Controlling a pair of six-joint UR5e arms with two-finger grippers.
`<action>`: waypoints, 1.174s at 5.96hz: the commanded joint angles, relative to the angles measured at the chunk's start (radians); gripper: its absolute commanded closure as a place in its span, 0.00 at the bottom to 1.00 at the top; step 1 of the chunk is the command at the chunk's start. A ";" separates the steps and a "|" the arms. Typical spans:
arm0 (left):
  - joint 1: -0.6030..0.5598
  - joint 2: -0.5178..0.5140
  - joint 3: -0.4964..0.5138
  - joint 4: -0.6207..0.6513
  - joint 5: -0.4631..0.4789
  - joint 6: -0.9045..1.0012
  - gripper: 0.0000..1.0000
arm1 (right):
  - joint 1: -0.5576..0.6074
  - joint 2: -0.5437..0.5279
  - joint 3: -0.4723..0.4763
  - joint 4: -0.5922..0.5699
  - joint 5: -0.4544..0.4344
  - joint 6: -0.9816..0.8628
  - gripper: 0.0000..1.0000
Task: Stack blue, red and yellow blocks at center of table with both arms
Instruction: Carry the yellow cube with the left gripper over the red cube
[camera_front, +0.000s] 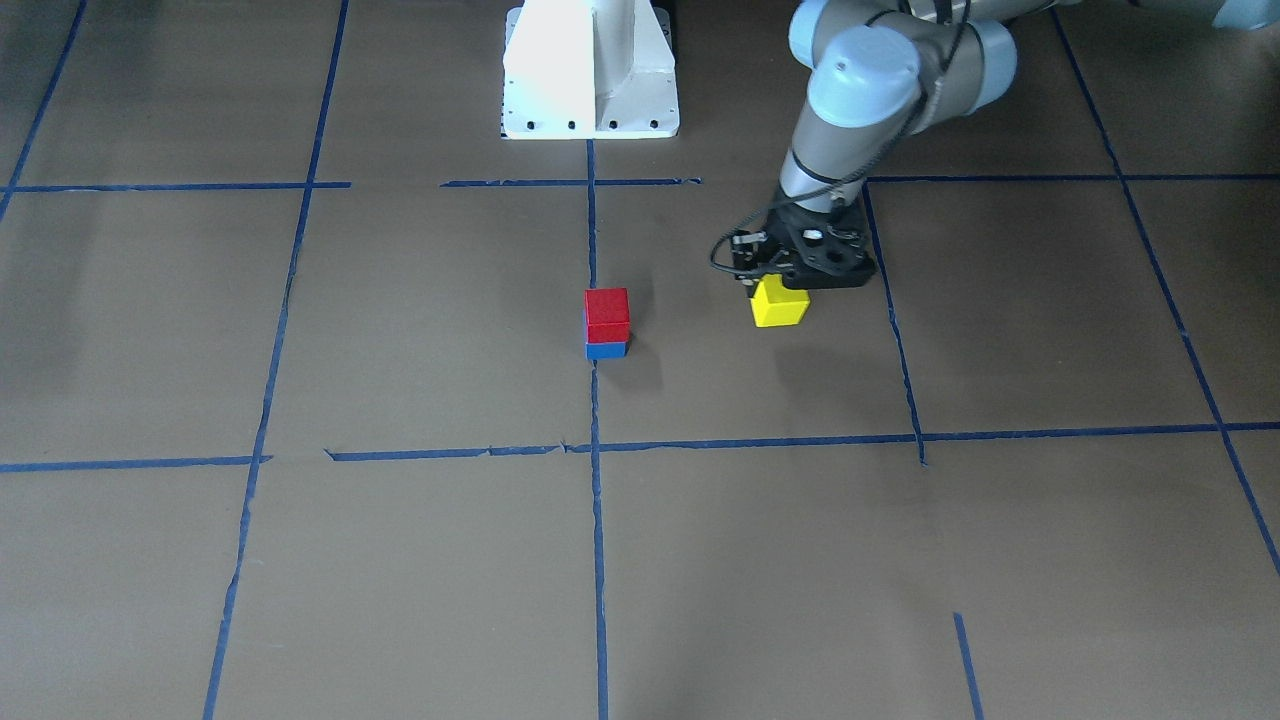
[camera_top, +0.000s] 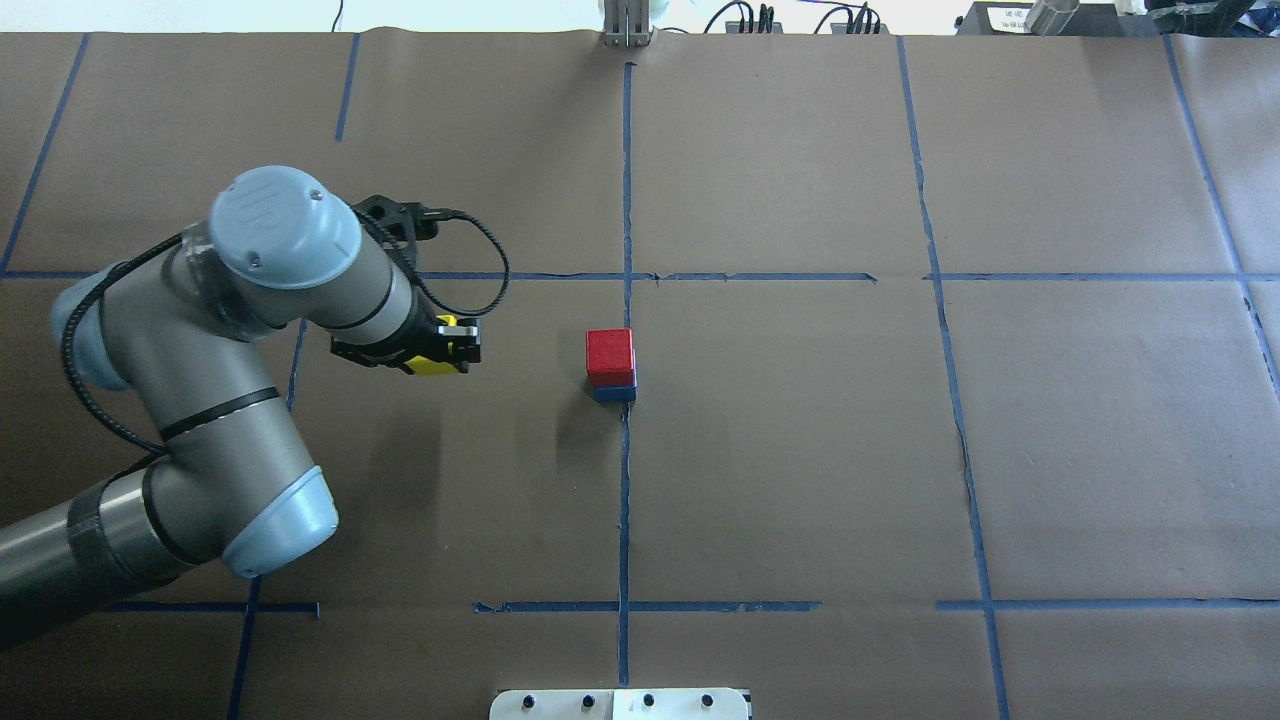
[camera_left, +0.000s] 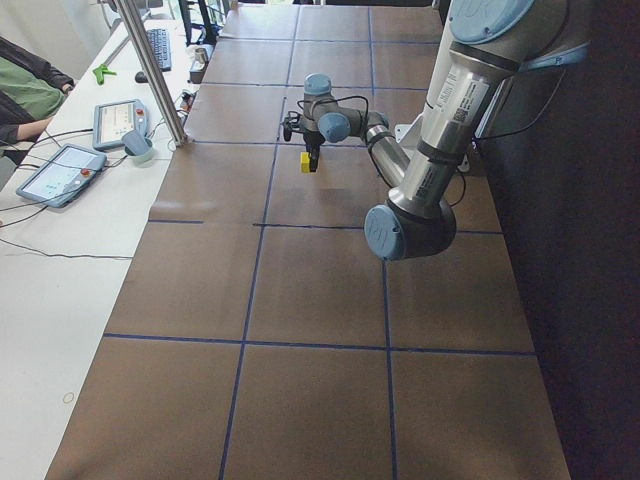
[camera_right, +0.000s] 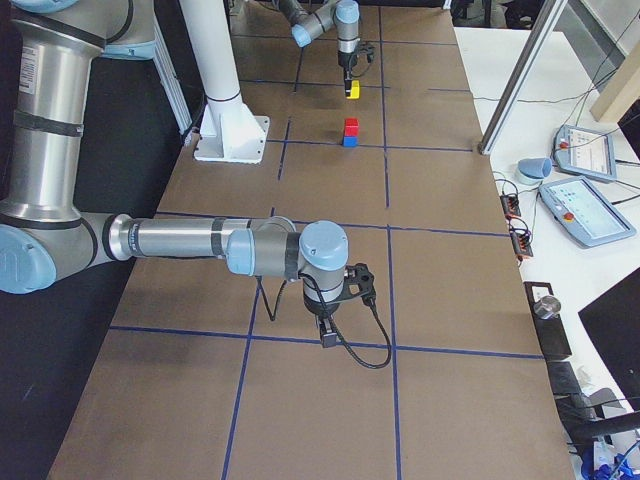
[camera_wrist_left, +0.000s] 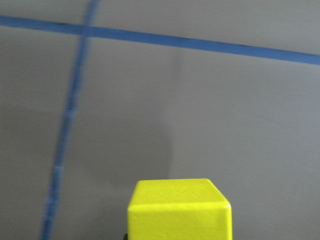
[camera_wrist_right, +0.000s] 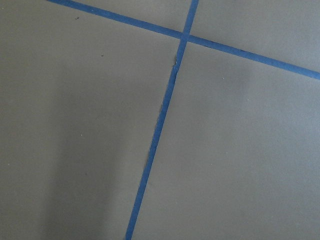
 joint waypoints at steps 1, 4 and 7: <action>0.034 -0.187 0.095 0.036 0.037 0.021 1.00 | 0.000 0.000 0.000 0.000 0.000 0.000 0.00; 0.080 -0.347 0.215 0.142 0.078 0.021 1.00 | 0.000 0.000 0.000 0.000 0.000 0.000 0.00; 0.089 -0.381 0.281 0.142 0.078 0.021 0.98 | 0.000 0.000 0.000 0.000 0.000 -0.001 0.00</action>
